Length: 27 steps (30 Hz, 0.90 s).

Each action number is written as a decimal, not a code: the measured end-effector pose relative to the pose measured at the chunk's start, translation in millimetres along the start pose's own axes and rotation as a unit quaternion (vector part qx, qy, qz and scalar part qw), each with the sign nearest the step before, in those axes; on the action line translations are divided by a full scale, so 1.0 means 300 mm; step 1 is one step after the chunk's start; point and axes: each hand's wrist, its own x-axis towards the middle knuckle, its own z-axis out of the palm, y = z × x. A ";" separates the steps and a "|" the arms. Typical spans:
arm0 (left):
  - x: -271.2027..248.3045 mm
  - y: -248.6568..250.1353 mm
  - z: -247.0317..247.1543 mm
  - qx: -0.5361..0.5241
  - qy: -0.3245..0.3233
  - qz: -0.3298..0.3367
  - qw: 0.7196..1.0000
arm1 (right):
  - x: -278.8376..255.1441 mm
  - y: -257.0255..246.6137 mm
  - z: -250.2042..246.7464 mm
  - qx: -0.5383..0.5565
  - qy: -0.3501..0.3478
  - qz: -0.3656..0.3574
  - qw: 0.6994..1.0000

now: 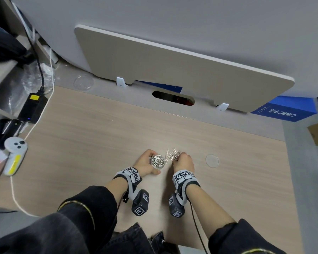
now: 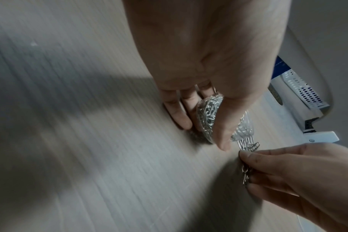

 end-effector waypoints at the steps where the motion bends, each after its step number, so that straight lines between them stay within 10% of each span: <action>1: -0.001 0.002 -0.001 0.002 0.000 0.001 1.000 | -0.001 0.001 -0.001 -0.004 0.003 -0.002 1.000; 17: -0.002 0.001 -0.001 -0.003 0.002 0.008 1.000 | -0.008 0.047 -0.013 -0.005 0.033 -0.027 0.999; 27: 0.006 -0.013 -0.001 -0.021 -0.010 0.004 1.000 | -0.010 0.027 -0.088 0.394 -0.114 0.041 0.911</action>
